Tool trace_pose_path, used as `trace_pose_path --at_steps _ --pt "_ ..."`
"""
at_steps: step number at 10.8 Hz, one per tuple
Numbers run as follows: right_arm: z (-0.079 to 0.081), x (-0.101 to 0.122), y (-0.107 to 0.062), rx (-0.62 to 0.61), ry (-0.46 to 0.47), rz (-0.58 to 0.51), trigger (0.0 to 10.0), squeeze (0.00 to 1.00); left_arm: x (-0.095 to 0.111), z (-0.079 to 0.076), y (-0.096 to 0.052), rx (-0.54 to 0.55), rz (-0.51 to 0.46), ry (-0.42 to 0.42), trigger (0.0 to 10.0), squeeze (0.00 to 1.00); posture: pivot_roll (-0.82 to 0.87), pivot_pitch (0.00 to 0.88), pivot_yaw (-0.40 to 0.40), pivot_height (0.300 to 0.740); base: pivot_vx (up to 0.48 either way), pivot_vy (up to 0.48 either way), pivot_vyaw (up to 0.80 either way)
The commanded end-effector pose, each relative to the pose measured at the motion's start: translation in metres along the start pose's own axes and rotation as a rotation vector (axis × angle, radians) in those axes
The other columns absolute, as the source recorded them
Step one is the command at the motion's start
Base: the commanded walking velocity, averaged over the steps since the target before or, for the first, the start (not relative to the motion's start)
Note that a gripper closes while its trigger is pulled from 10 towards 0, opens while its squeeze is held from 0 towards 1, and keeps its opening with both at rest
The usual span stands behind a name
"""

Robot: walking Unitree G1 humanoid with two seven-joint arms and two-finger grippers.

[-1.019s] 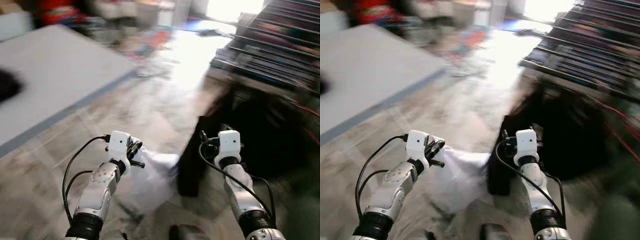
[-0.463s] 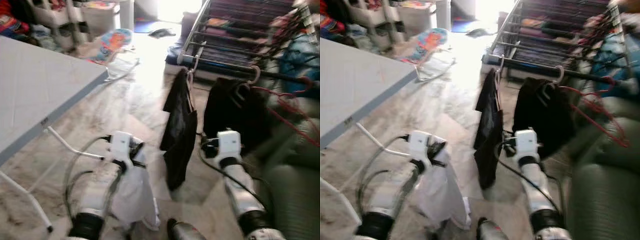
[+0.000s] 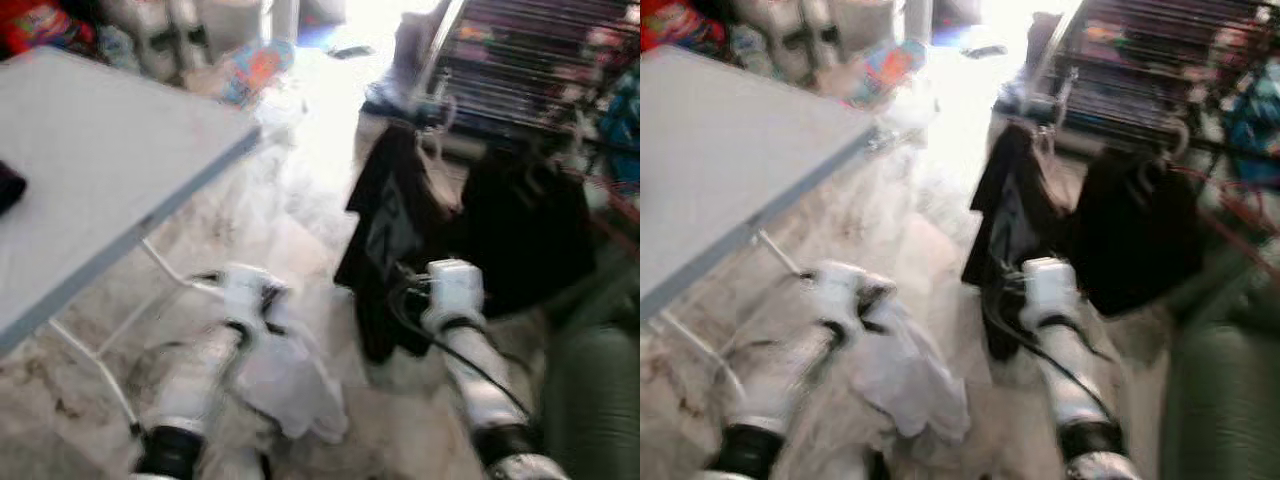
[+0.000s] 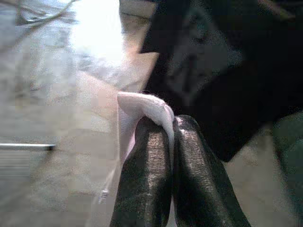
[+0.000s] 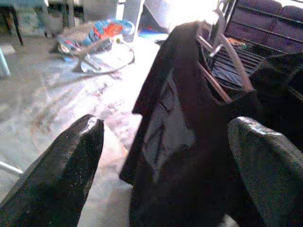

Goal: Hang hanger

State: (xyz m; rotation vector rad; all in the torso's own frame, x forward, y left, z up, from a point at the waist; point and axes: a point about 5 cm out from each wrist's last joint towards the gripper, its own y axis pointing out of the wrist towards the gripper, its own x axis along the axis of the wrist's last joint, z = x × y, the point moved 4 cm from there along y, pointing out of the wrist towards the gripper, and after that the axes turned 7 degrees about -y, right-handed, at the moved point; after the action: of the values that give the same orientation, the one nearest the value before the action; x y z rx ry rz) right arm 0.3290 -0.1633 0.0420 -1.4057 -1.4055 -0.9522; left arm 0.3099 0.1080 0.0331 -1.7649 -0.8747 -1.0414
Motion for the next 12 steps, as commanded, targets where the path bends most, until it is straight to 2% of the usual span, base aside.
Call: trace_pose_path --at_steps 1,5,8,9,10,11,12 --pt "-0.013 -0.003 -0.002 -0.034 -0.013 0.010 10.0 0.00 0.011 -0.014 0.004 -0.040 -0.041 0.016 10.0 0.00 -0.03 0.000 -0.014 0.740 0.000 0.296 0.00" --pt "-0.013 -0.003 -0.002 -0.038 -0.033 0.012 10.0 0.00 0.006 -0.016 0.004 -0.049 -0.022 0.026 10.0 0.00 -0.03 0.000 -0.014 0.740 0.000 0.302 -0.80" --pt "-0.013 -0.003 -0.002 -0.039 -0.036 0.013 10.0 0.00 0.005 -0.017 0.004 -0.053 -0.017 0.040 10.0 0.00 -0.03 0.000 -0.015 0.740 0.000 0.000 -0.80" --pt "-0.012 -0.003 -0.002 -0.037 -0.037 0.014 10.0 0.00 0.001 -0.022 0.003 -0.083 0.004 0.039 10.0 0.00 -0.03 0.000 -0.016 0.740 0.000 0.000 -0.80" --pt "-0.012 -0.004 -0.001 -0.037 -0.036 0.015 10.0 0.00 -0.003 -0.026 -0.001 -0.129 0.014 0.084 10.0 0.00 -0.03 0.000 -0.016 0.740 0.000 0.000 -0.80" --pt "-0.011 -0.003 -0.002 -0.037 -0.035 0.016 10.0 0.00 0.000 -0.024 -0.001 -0.121 -0.002 0.131 10.0 0.00 -0.03 0.000 -0.016 0.740 0.000 0.000 -0.80" --pt "-0.011 -0.004 -0.001 -0.037 -0.034 0.017 10.0 0.00 0.002 -0.023 0.001 -0.113 0.005 0.125 10.0 0.00 -0.03 0.000 -0.016 0.740 0.000 0.000 -0.80"
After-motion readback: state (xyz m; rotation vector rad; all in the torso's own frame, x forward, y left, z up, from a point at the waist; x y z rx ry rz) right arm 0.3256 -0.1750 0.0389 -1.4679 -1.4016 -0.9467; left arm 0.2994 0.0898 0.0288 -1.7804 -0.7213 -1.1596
